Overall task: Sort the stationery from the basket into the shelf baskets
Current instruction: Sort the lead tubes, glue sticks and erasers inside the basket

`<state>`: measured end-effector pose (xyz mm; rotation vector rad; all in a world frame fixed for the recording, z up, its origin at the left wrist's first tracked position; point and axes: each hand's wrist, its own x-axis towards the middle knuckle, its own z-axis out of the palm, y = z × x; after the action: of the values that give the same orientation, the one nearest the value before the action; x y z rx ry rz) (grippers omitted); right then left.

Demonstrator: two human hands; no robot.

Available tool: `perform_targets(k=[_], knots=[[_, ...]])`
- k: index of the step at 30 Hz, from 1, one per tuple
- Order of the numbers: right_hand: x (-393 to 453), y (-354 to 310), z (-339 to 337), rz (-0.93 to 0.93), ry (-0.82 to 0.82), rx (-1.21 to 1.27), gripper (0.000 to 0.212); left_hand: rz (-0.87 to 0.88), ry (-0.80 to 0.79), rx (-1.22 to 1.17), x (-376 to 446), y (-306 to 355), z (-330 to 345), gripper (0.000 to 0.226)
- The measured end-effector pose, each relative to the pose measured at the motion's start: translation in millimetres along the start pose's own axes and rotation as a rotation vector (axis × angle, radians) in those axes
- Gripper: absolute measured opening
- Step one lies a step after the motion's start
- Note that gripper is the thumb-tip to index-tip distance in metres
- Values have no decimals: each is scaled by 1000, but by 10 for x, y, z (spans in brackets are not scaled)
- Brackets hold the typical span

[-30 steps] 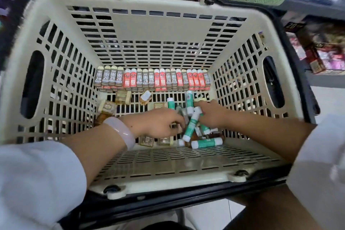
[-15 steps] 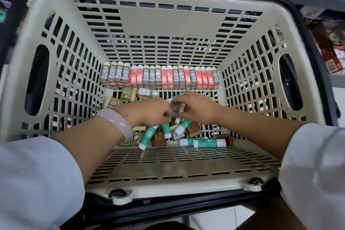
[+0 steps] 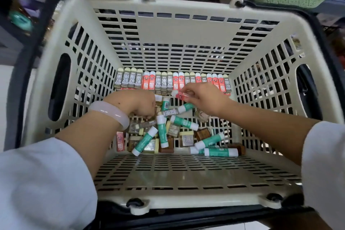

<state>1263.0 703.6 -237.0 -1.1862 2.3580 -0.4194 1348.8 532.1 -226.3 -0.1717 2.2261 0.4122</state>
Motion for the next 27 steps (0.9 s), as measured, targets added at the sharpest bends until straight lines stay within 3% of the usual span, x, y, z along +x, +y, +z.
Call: perform_targets(k=[4, 6, 12, 17, 20, 22, 24, 27], knots=[[410, -283, 137, 315, 156, 473, 8, -59, 83, -34, -22, -56, -9, 25], [604, -432, 265, 412, 205, 633, 18, -93, 72, -42, -32, -81, 26, 28], [914, -673, 540, 556, 295, 740, 32, -111, 96, -48, -6, -95, 31, 12], [761, -576, 399, 413, 125, 674, 32, -71, 117, -59, 21, -54, 26, 11], [529, -398, 66, 248, 84, 441, 32, -27, 190, -45, 21, -11, 27, 15], [313, -226, -152, 100, -43, 152, 26, 69, 319, -43, 14, 80, 33, 16], [60, -39, -277, 27, -338, -121, 21, 225, 415, -79, 9, 235, 83, 13], [-356, 192, -216, 120, -783, -335, 29, 423, 355, -39, 22, 478, 234, 24]])
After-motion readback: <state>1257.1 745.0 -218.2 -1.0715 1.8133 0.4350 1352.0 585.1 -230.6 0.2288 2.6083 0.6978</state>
